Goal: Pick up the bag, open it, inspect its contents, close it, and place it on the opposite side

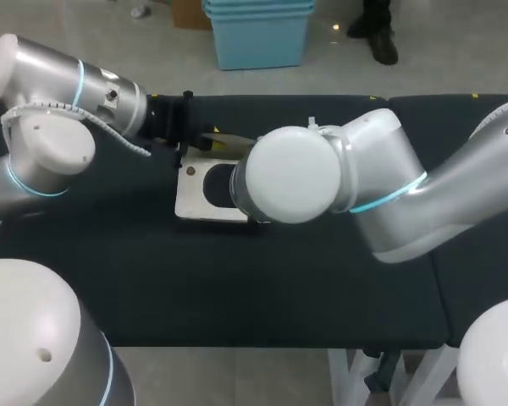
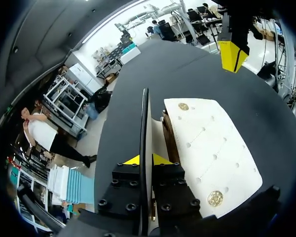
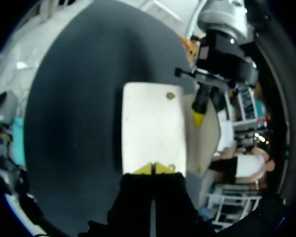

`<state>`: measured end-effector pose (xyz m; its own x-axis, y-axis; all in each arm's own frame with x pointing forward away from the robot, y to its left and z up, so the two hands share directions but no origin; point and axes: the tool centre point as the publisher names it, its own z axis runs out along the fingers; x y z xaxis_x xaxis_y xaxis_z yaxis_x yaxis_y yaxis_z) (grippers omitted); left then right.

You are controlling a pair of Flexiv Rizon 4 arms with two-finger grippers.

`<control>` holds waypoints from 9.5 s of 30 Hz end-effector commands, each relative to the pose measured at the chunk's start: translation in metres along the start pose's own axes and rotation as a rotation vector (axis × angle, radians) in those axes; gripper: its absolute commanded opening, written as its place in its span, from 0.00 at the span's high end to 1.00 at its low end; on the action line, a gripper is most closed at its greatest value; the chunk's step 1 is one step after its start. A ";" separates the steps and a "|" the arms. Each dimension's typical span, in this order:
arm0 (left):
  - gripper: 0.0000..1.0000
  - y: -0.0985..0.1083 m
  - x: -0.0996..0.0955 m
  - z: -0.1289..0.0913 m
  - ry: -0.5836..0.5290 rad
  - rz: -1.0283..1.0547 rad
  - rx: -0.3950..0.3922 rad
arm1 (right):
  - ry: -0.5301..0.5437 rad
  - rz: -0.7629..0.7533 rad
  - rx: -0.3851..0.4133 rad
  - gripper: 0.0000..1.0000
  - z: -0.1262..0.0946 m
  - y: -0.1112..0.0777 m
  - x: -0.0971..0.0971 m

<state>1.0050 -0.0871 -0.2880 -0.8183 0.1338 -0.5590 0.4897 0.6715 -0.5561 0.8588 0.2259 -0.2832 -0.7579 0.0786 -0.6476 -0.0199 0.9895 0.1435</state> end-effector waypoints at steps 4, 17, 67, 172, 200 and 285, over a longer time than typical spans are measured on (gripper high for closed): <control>1.00 0.020 0.006 0.012 -0.068 0.047 0.039 | -0.025 -0.015 -0.001 1.00 0.014 0.009 0.015; 1.00 0.043 -0.008 0.024 -0.064 0.055 0.072 | 0.021 0.004 0.009 0.67 0.037 0.004 0.043; 1.00 0.053 -0.002 0.043 0.017 0.091 0.123 | -0.129 0.050 0.059 0.91 0.093 -0.007 0.027; 1.00 0.014 0.068 -0.004 -0.159 0.411 0.157 | -0.148 0.073 0.065 1.00 0.094 -0.008 0.023; 1.00 0.024 0.080 -0.007 -0.104 0.396 0.168 | -0.148 0.073 0.065 1.00 0.094 -0.008 0.023; 0.83 0.021 0.079 0.000 -0.053 0.194 0.116 | -0.148 0.073 0.065 1.00 0.094 -0.008 0.023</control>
<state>0.9529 -0.0605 -0.3446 -0.6958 0.2178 -0.6844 0.6667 0.5502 -0.5028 0.9026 0.2293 -0.3683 -0.6543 0.1614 -0.7388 0.0760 0.9861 0.1481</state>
